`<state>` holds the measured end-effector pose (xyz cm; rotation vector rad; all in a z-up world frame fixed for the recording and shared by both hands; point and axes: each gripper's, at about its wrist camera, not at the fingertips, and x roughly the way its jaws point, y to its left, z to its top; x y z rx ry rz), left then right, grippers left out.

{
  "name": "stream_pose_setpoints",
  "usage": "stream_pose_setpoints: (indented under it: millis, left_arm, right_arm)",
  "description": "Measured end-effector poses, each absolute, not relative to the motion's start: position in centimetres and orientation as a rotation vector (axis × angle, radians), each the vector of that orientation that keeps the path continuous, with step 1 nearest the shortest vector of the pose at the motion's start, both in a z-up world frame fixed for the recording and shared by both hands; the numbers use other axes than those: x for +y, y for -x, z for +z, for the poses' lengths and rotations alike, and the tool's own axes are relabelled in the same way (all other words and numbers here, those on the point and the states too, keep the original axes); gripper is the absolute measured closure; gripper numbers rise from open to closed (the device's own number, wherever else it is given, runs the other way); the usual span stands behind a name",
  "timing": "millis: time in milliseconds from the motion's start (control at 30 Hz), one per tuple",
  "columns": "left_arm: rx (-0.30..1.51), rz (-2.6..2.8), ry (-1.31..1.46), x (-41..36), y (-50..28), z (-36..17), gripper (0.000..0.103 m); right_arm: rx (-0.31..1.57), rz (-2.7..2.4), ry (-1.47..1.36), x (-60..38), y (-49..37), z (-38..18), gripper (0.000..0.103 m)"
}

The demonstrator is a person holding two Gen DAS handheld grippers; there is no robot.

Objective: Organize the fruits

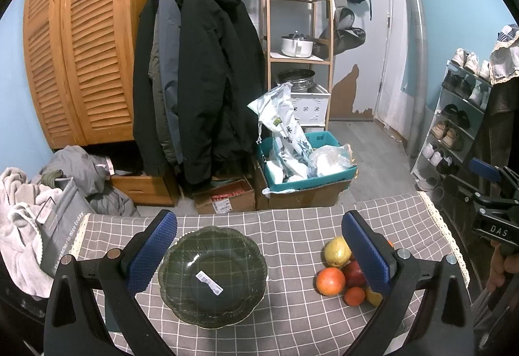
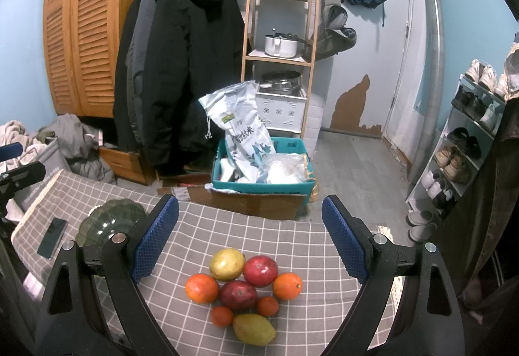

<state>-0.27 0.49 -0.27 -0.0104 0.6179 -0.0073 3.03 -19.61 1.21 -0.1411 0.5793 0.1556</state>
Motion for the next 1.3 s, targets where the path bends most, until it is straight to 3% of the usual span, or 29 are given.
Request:
stream_pose_setpoints:
  millis: [1300]
  left_arm:
    - [0.617, -0.006, 0.01, 0.94, 0.22, 0.04, 0.001]
  right_arm:
    - [0.578, 0.155, 0.142, -19.83, -3.01, 1.33, 0.015]
